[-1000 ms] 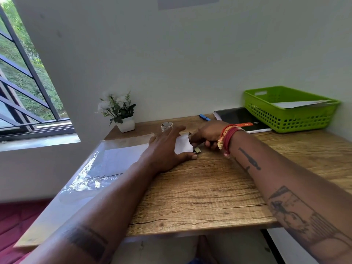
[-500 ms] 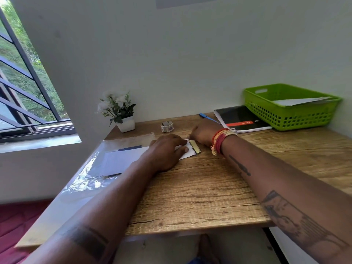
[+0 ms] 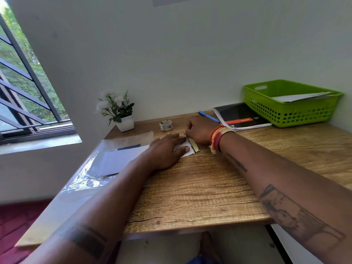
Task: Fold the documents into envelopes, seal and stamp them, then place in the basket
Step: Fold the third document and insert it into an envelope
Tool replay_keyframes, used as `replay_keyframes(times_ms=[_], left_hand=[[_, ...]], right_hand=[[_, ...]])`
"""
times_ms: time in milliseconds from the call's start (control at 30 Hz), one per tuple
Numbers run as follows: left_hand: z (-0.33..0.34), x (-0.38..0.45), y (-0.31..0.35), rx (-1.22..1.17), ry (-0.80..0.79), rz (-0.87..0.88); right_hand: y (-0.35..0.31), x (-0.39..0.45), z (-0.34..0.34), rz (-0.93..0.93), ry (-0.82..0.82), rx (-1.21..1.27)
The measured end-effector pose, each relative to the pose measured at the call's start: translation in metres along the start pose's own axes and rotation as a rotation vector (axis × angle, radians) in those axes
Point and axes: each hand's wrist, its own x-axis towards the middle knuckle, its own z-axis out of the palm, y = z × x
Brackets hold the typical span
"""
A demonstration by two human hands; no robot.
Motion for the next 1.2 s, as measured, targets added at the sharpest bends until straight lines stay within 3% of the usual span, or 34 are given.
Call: replay_keyframes(times_ms=[133,300,433,633,800,1067,1200], left_hand=[[-0.001,0.0,0.001,0.001,0.002,-0.013],[0.001,0.001,0.001,0.027,-0.007,-0.011],[0.001,0.0,0.001,0.033,0.007,-0.015],[0.002,-0.001,-0.001,-0.017,0.044,-0.016],[0.003,-0.002,-0.004,-0.064,0.129,0.008],[0.002,0.001,-0.002,-0.007,0.061,-0.002],[0.004,0.0,-0.003,0.0,0.082,0.005]], right_hand=[[0.001,0.008,-0.001,0.057,-0.103,-0.088],[-0.001,0.004,-0.001,0.085,-0.107,-0.116],[-0.002,0.002,-0.003,0.1,-0.042,-0.009],[0.001,-0.005,-0.008,0.124,-0.1,0.157],[0.003,-0.001,-0.006,0.094,-0.136,0.028],[0.004,-0.001,-0.005,0.071,-0.169,-0.066],[0.001,-0.007,-0.014,0.102,-0.261,-0.168]])
